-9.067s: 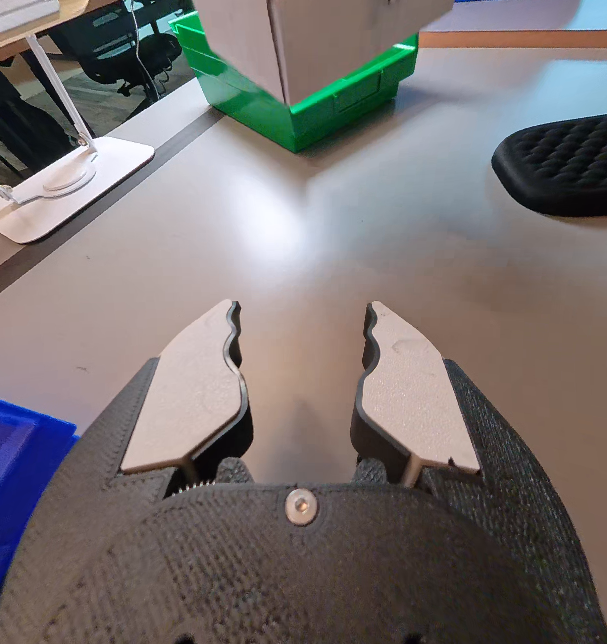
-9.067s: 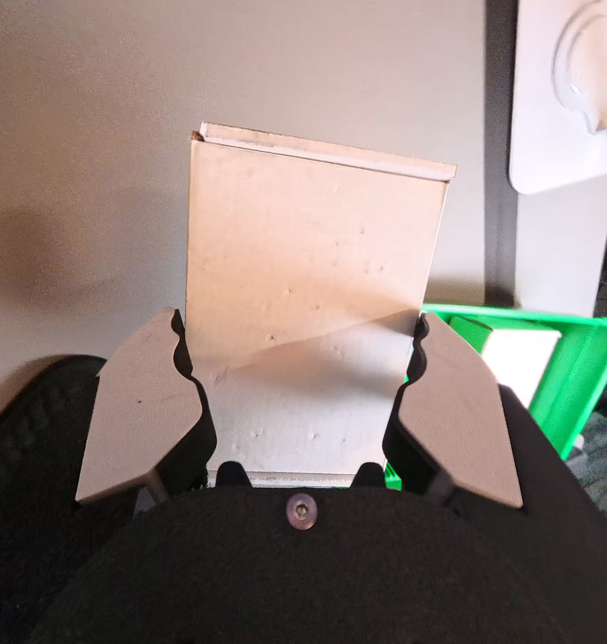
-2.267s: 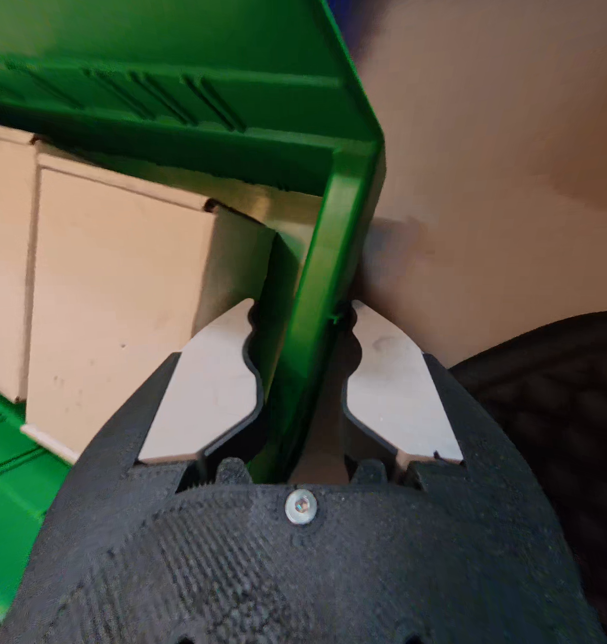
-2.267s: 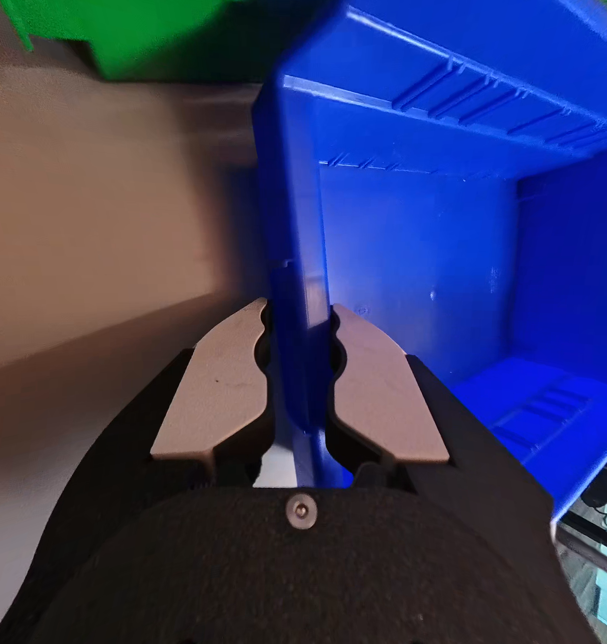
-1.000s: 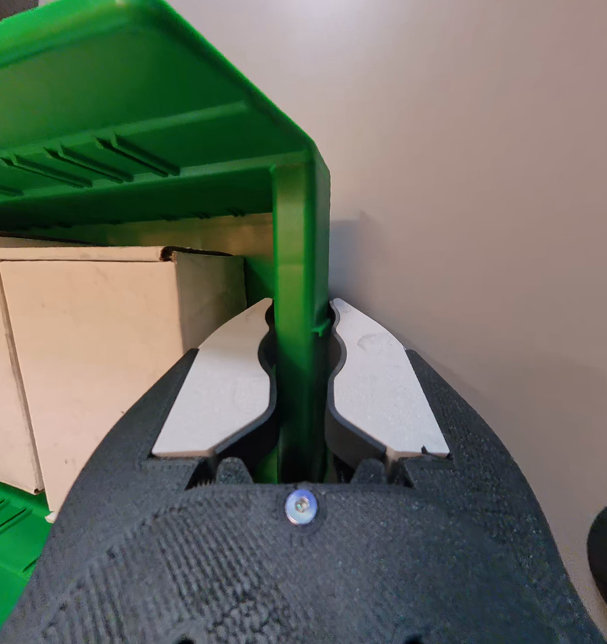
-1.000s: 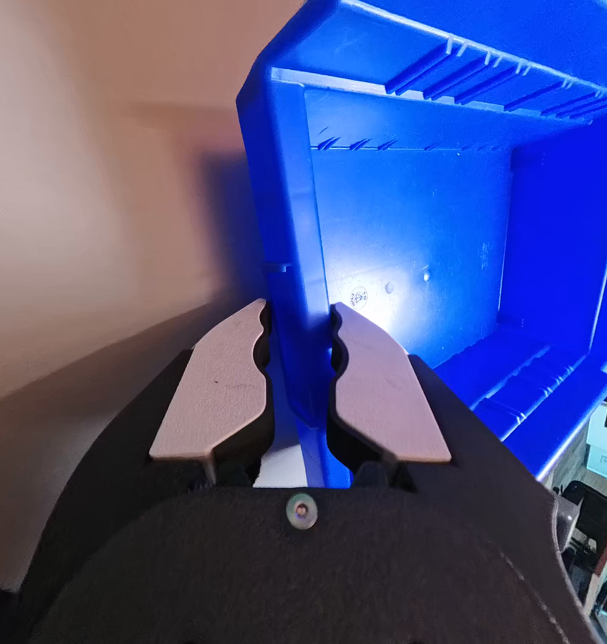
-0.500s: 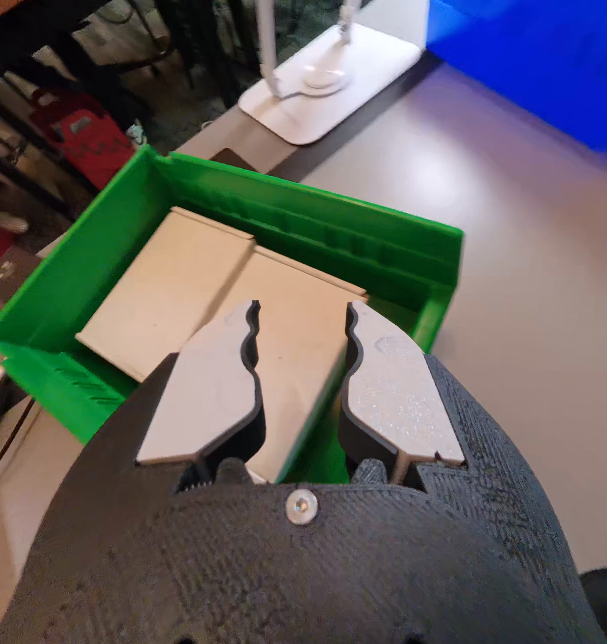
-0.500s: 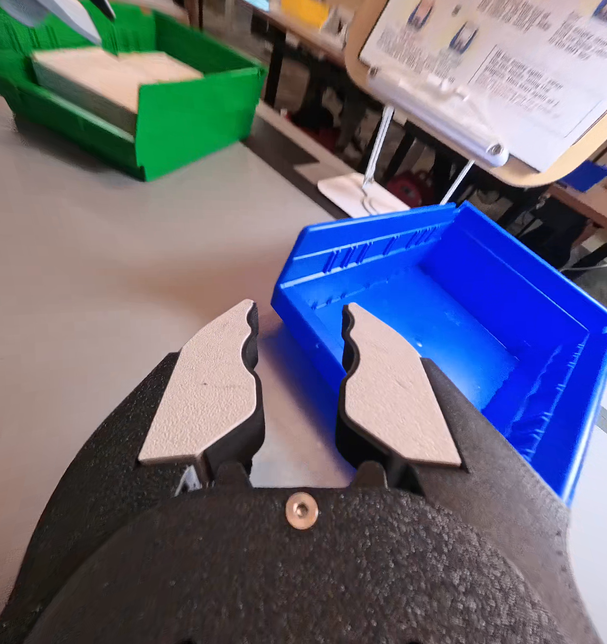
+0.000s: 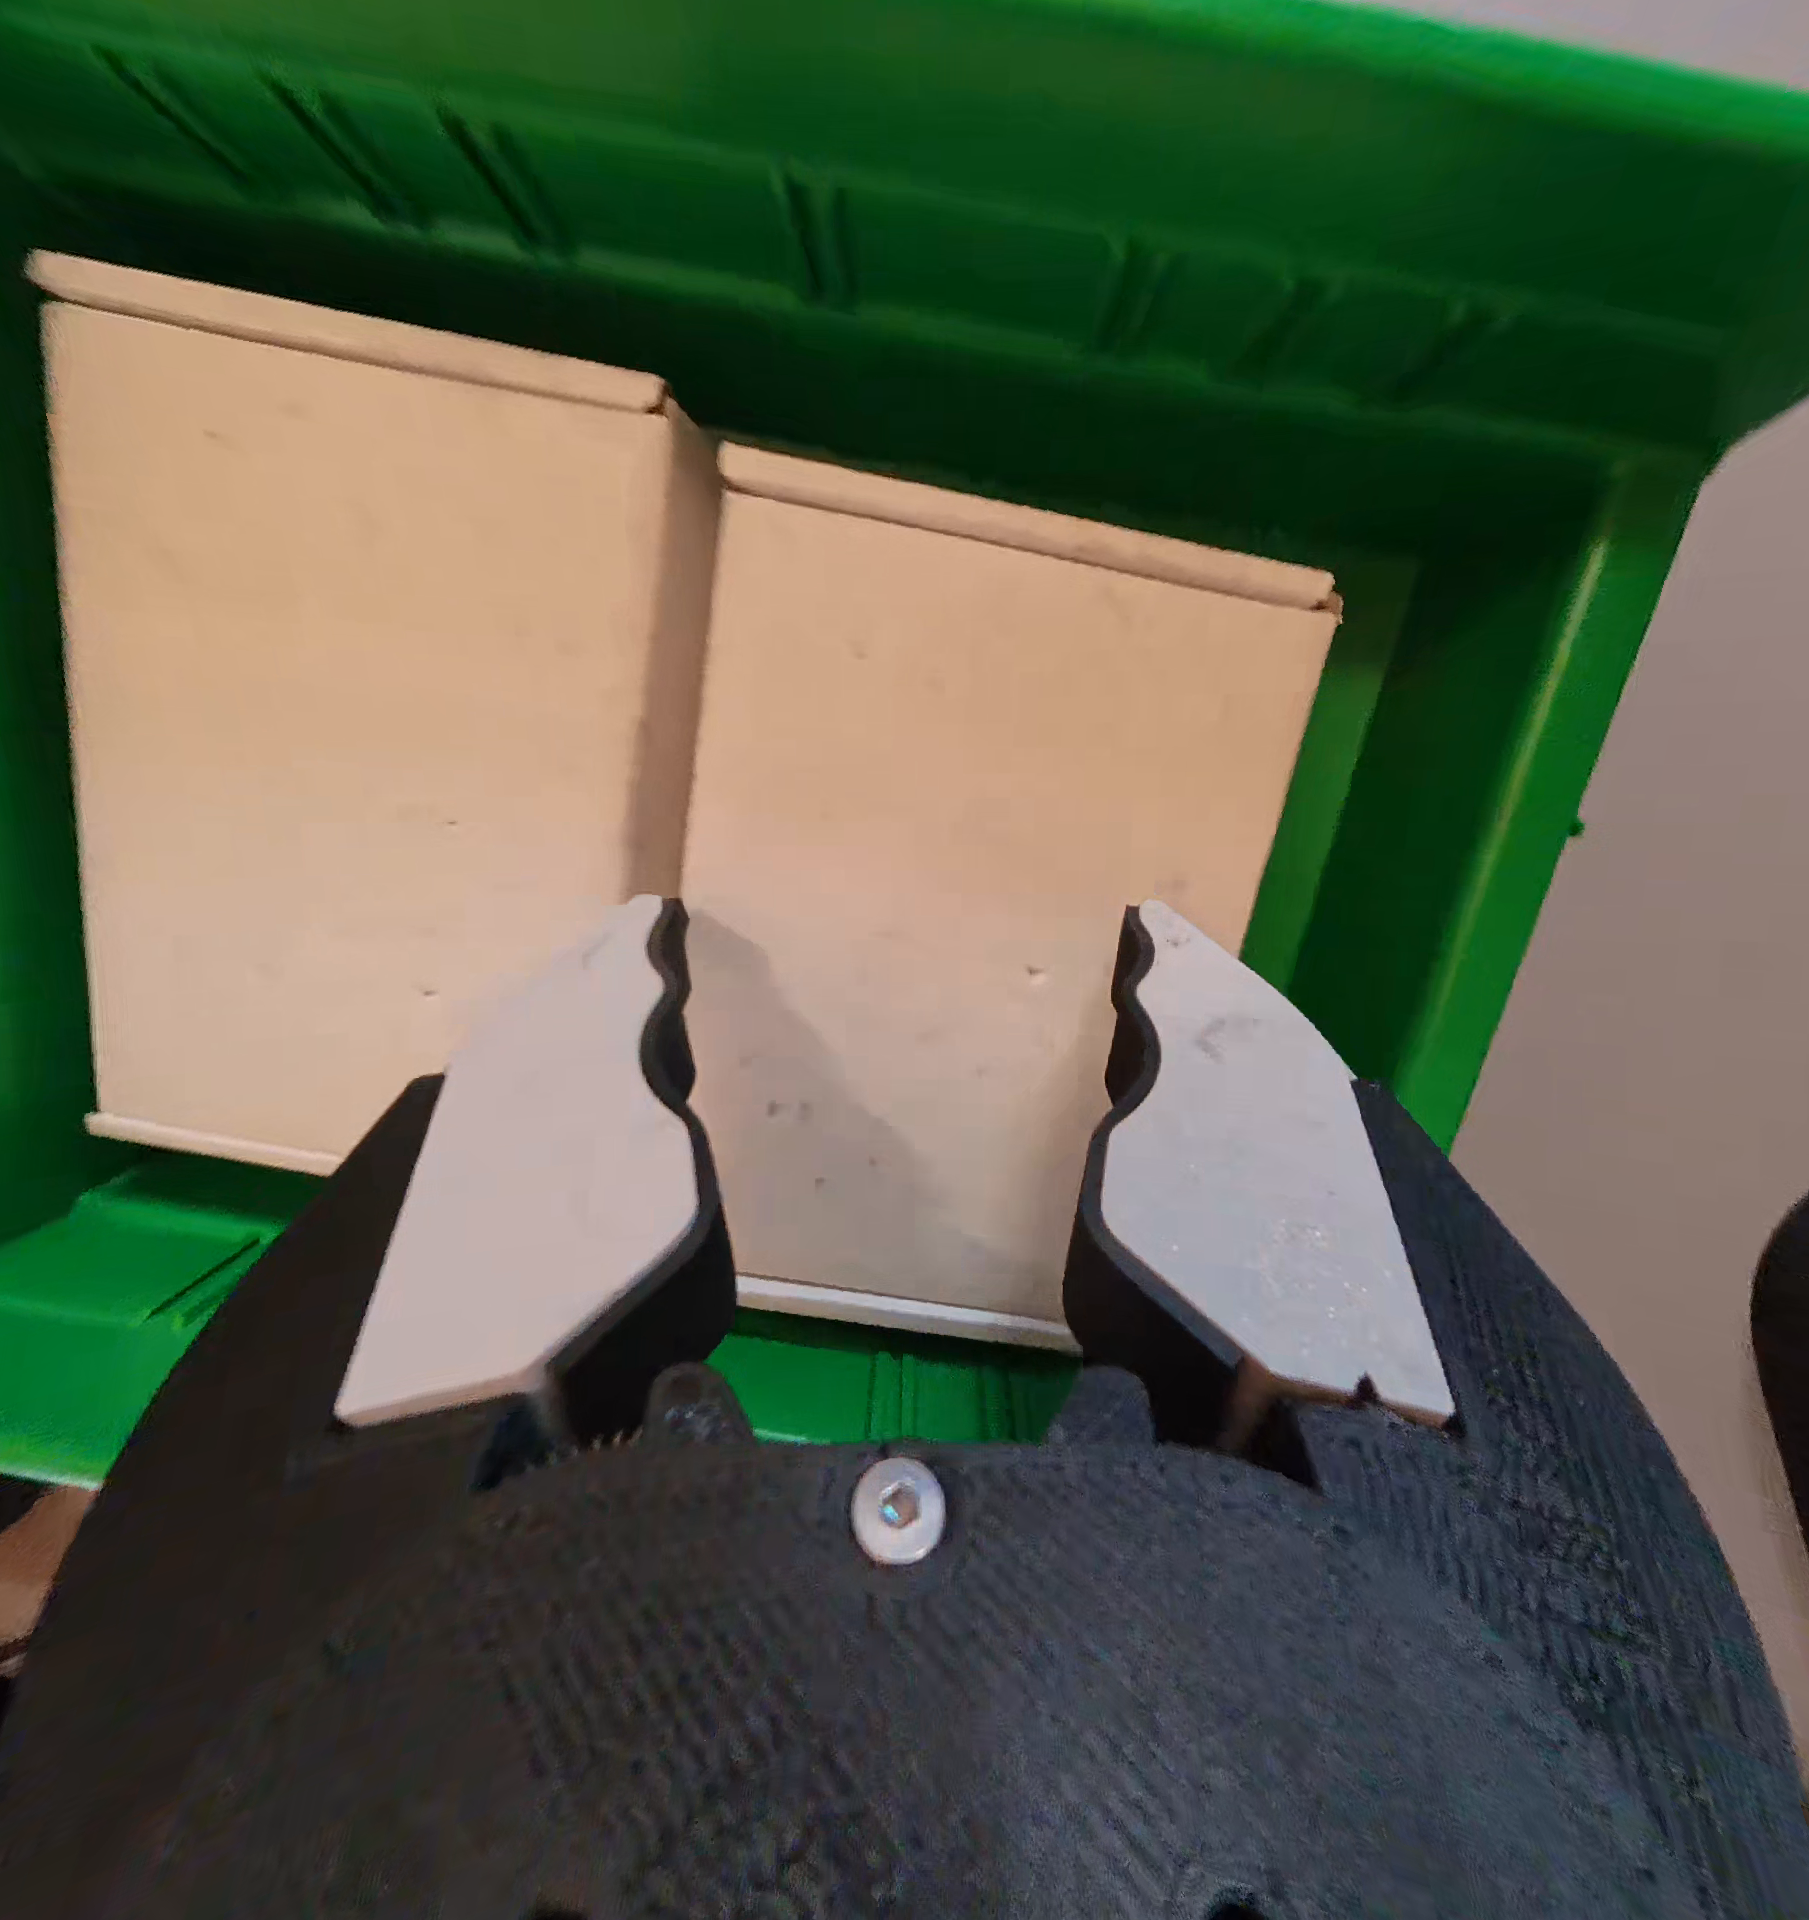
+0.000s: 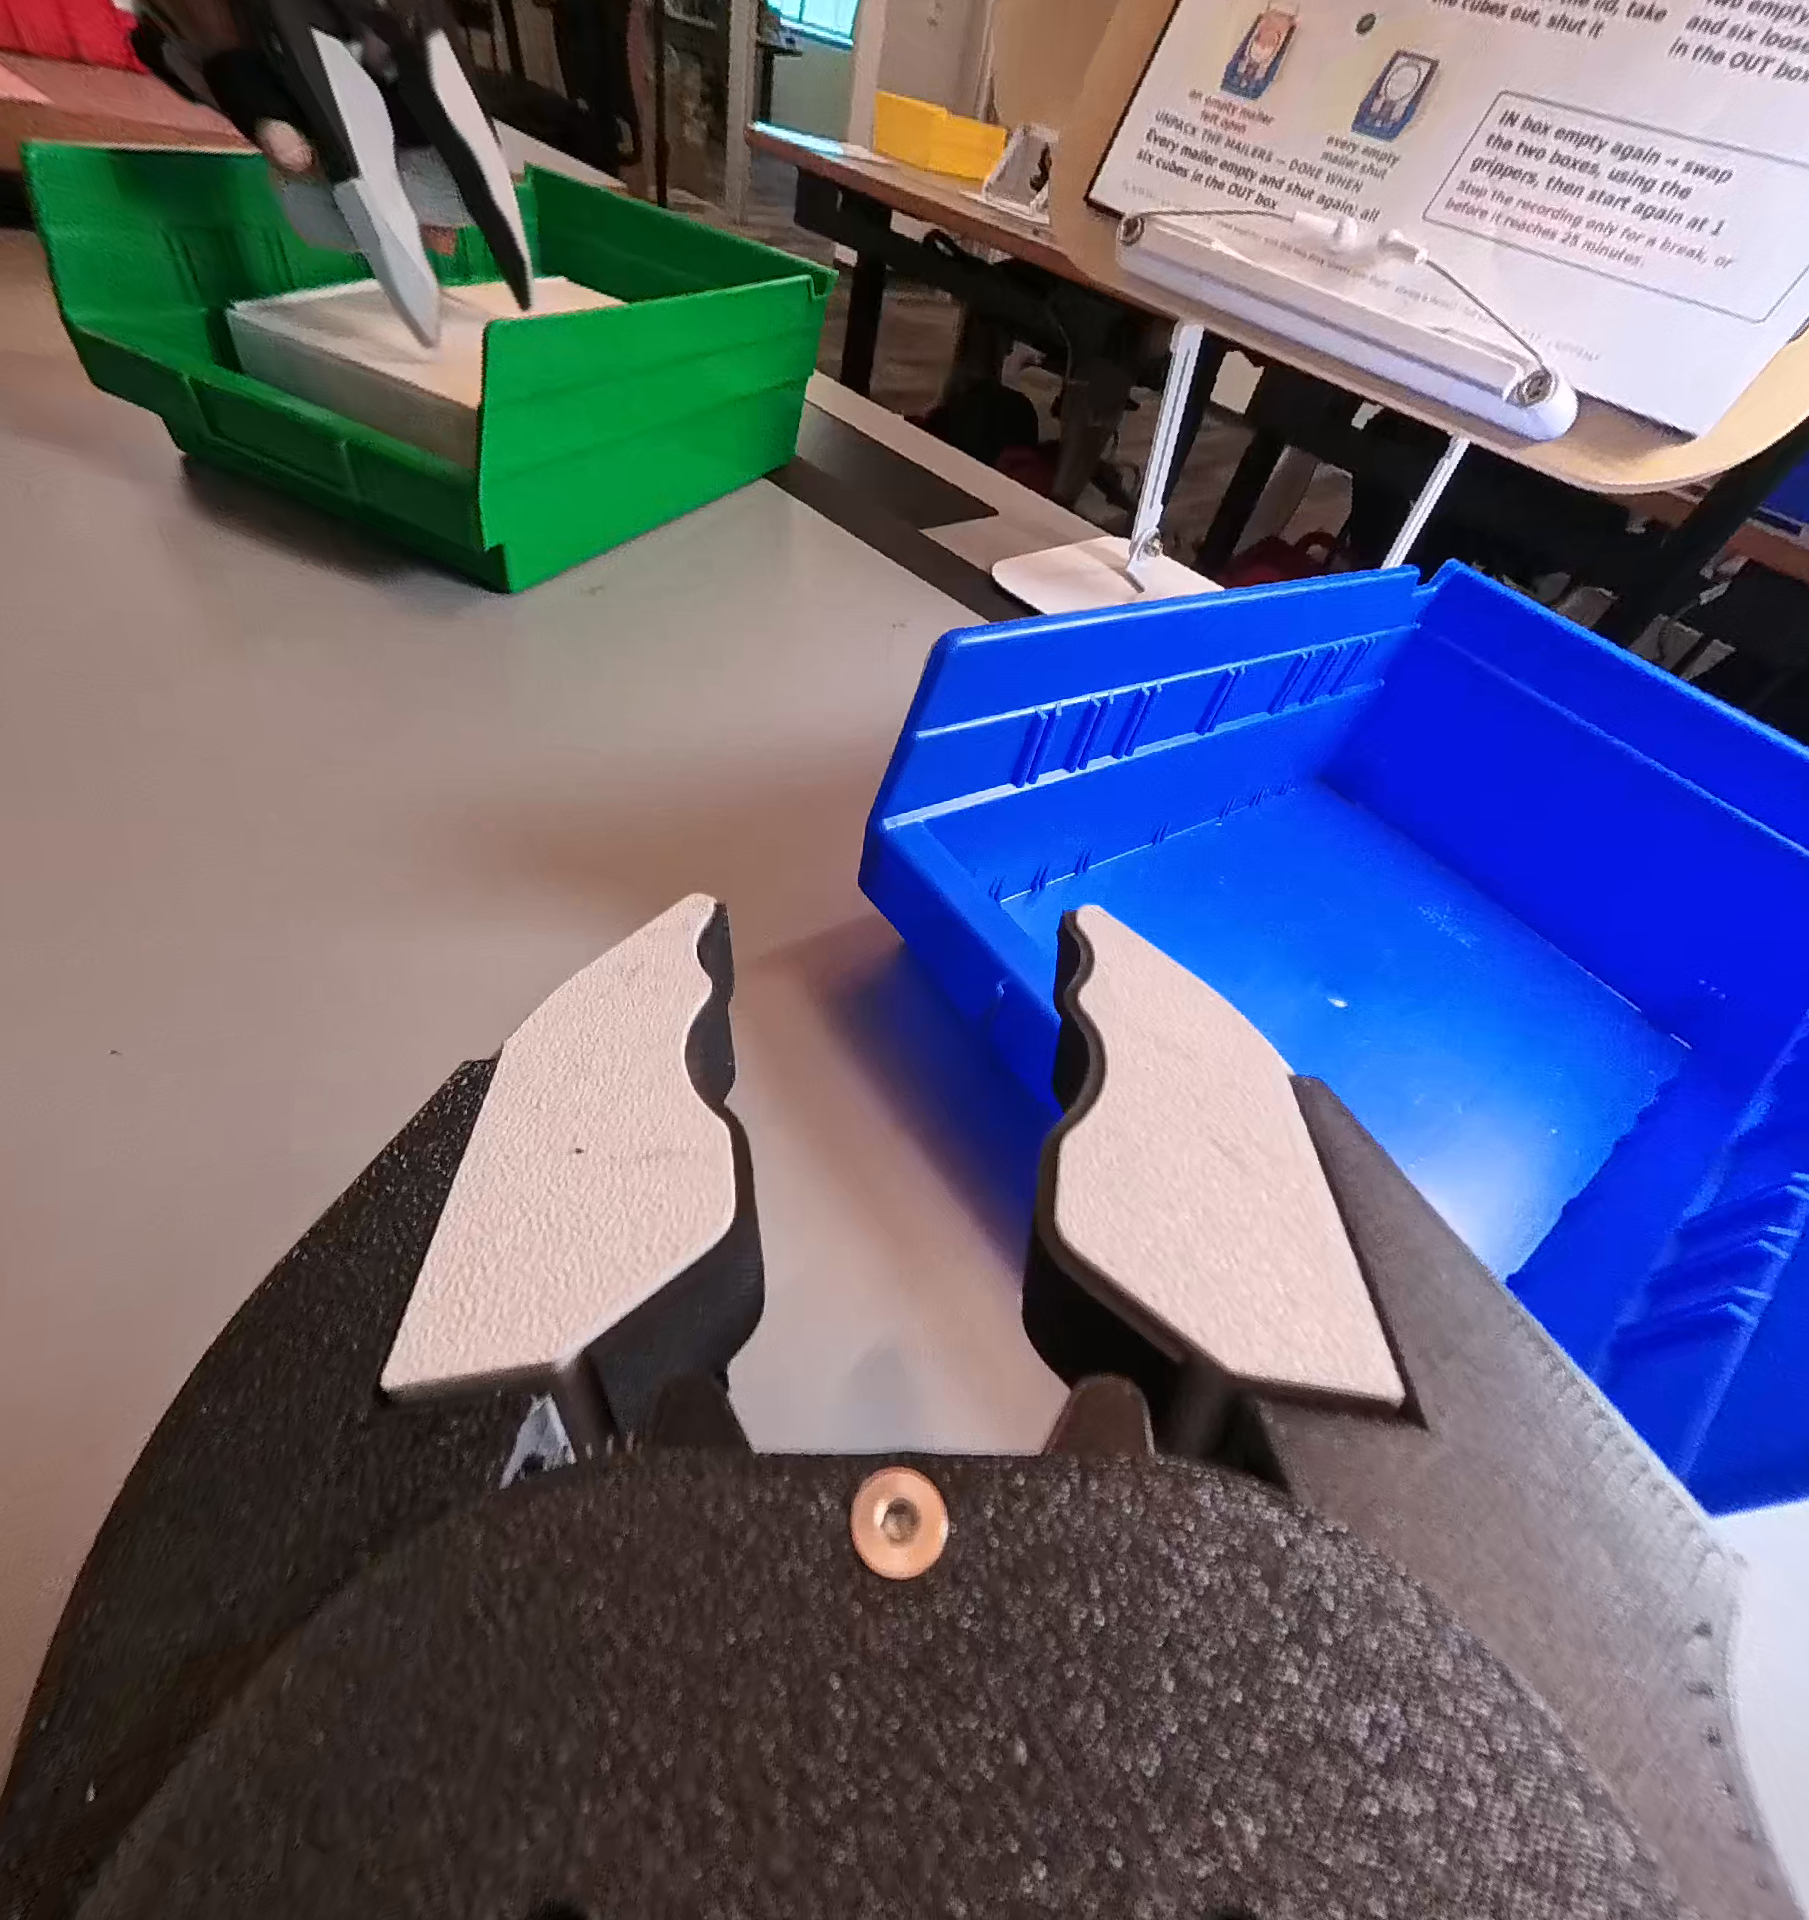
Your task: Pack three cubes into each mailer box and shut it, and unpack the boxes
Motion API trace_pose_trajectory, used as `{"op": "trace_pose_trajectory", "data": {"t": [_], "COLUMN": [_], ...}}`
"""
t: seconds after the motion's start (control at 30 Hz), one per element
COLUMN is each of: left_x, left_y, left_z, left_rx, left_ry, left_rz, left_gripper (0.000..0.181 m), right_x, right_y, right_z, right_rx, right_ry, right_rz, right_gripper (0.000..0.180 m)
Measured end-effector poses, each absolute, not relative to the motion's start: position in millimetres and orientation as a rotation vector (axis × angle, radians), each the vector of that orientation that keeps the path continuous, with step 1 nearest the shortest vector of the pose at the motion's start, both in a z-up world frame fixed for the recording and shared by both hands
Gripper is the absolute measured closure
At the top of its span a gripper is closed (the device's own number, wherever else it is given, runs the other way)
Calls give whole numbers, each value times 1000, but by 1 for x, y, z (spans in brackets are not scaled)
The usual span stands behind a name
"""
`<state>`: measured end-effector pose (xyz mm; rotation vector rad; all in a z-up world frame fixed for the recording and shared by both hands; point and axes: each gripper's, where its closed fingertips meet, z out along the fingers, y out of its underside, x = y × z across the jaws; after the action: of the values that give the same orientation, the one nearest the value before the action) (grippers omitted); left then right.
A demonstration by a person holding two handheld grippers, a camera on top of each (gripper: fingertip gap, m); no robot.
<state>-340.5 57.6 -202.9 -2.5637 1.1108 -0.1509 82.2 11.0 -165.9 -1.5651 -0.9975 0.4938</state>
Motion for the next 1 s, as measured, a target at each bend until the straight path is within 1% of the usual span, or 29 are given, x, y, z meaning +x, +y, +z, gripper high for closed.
{"op": "trace_pose_trajectory", "data": {"t": [0.03,0.13,0.23,0.43,0.57,0.63,0.7,0.77,0.9,1.0], "left_x": [-340,-341,-343,-347,-344,-340,-339,-338,-336,-335], "left_y": [55,49,48,40,32,28,28,28,29,30], "left_z": [-205,-209,-210,-214,-216,-216,-216,-218,-227,-230], "left_rx": [-2583,-2608,-2618,-2717,-2763,-2773,-2752,-2735,-2699,-2708], "left_ry": [1146,1210,1243,1291,1345,1376,1413,1455,1567,1588], "left_rz": [-155,-155,-104,-57,-62,-82,-59,-24,49,37], "left_gripper": [101,97,86,75,71,65,68,67,64,61], "right_x": [82,83,83,81,79,77,76,76,84,99], "right_y": [11,11,11,8,4,2,1,1,11,32], "right_z": [-166,-165,-164,-163,-173,-177,-179,-181,-184,-192], "right_rx": [-1565,-1562,-1557,-1559,-1613,-1628,-1632,-1631,-1628,-1618], "right_ry": [-997,-997,-994,-991,-1039,-1064,-1084,-1090,-1093,-1149], "right_rz": [494,498,509,548,561,559,542,523,388,118], "right_gripper": [120,120,121,121,114,112,111,111,111,110]}}
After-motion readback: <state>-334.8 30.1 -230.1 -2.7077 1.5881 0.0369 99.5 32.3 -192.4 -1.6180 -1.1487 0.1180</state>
